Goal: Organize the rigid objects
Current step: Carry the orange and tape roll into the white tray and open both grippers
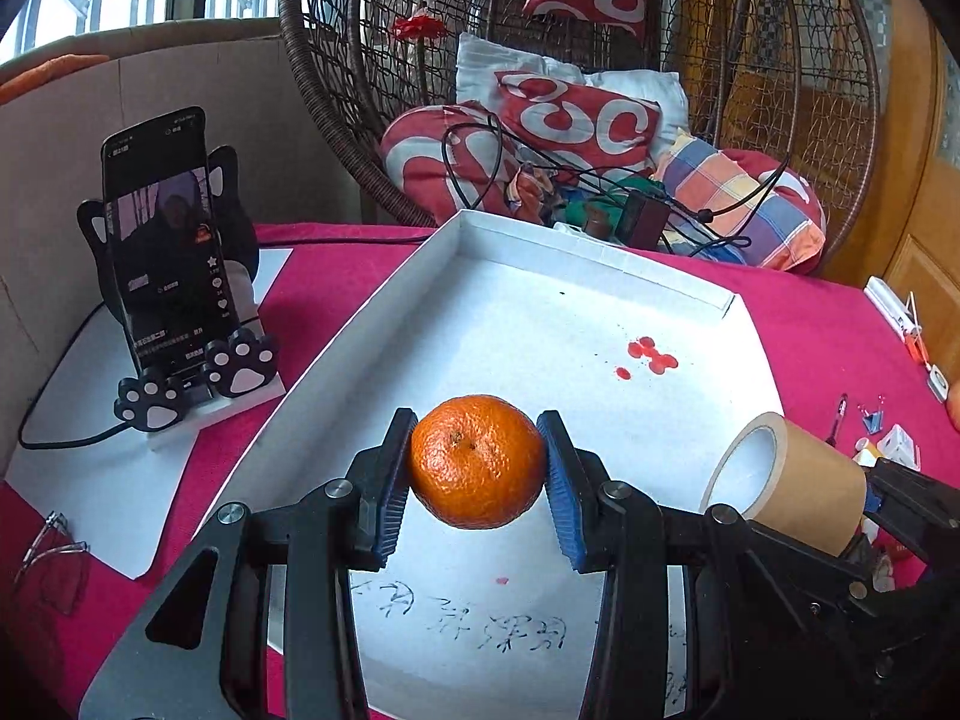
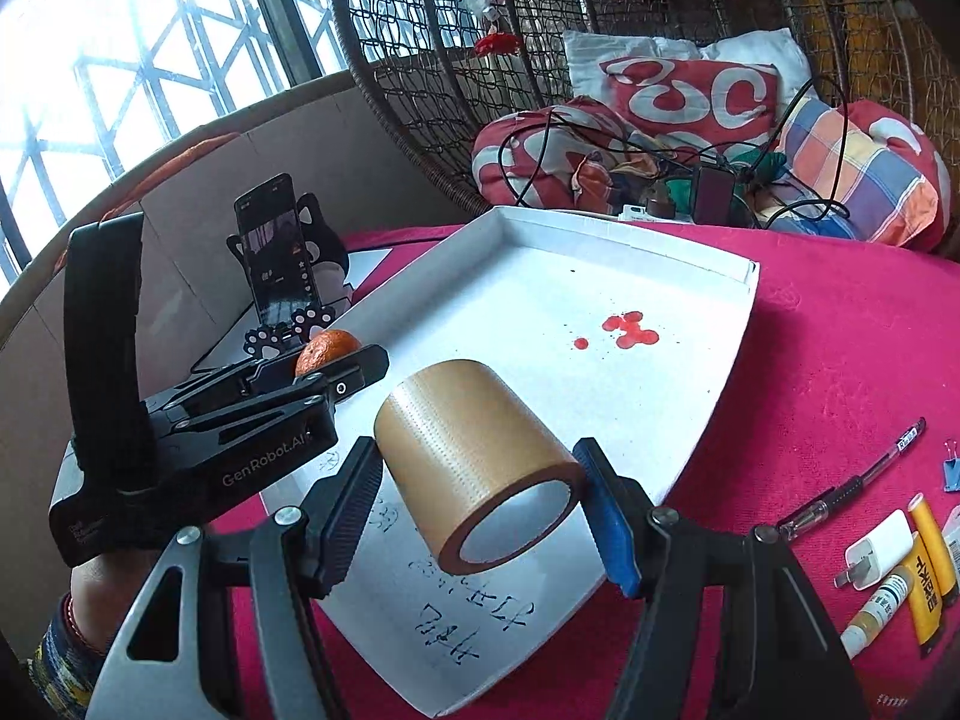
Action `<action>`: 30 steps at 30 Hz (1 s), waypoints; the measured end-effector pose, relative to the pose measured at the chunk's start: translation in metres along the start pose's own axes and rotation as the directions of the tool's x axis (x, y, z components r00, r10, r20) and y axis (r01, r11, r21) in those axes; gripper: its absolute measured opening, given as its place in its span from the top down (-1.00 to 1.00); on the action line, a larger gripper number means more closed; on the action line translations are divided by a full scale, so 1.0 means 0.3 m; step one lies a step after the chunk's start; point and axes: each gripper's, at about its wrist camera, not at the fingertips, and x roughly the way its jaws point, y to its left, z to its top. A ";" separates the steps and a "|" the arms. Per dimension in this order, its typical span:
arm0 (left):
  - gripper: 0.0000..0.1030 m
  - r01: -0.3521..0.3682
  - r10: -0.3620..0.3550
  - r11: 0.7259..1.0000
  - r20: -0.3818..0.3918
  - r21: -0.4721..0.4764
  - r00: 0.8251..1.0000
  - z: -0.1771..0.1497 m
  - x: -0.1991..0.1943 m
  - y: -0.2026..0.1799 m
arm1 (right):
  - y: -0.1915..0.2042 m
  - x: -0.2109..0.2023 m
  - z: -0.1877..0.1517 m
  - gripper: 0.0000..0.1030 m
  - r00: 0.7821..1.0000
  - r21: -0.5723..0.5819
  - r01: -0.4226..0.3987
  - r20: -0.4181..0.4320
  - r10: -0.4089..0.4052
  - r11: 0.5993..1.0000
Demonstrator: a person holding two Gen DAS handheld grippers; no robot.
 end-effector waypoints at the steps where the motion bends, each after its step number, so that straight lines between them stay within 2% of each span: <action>1: 0.21 -0.004 0.004 1.000 0.001 0.002 1.000 0.000 0.006 0.003 | 0.003 0.009 0.000 -0.28 1.000 -0.005 0.007 0.001 -0.007 1.000; 15: 0.21 0.020 -0.020 1.000 -0.018 -0.014 1.000 0.017 0.053 -0.006 | 0.025 0.068 -0.006 -0.30 0.997 -0.070 0.080 -0.011 -0.081 0.994; 19: 0.19 0.011 -0.012 0.999 -0.020 -0.033 1.000 0.010 0.054 -0.001 | 0.037 0.042 -0.035 -0.60 0.989 -0.104 0.142 0.049 -0.138 0.984; 20: 0.09 0.010 -0.010 0.999 -0.015 -0.043 1.000 0.010 0.049 0.002 | 0.042 0.030 -0.037 -0.64 0.988 -0.109 0.150 0.063 -0.144 0.983; 21: -0.32 0.003 -0.003 0.999 -0.004 -0.051 1.000 0.011 0.041 0.006 | 0.045 0.017 -0.038 -0.70 0.987 -0.112 0.151 0.075 -0.143 0.982; 22: -0.62 -0.005 0.005 0.998 0.011 -0.060 1.000 0.013 0.030 0.009 | 0.046 0.001 -0.039 -0.90 0.986 -0.109 0.149 0.090 -0.140 0.983; 23: -1.00 -0.013 0.016 0.997 0.035 -0.071 0.999 0.012 0.013 0.013 | 0.047 -0.019 -0.039 -1.00 0.985 -0.105 0.146 0.111 -0.134 0.984; 26: -1.00 -0.035 0.044 0.994 0.084 -0.099 0.995 0.011 -0.025 0.022 | 0.053 -0.072 -0.042 -1.00 0.975 -0.107 0.163 0.172 -0.143 0.981; 30: -1.00 -0.018 0.030 0.992 0.096 -0.126 0.995 0.003 -0.057 0.020 | 0.053 -0.117 -0.054 -1.00 0.970 -0.104 0.166 0.197 -0.143 0.981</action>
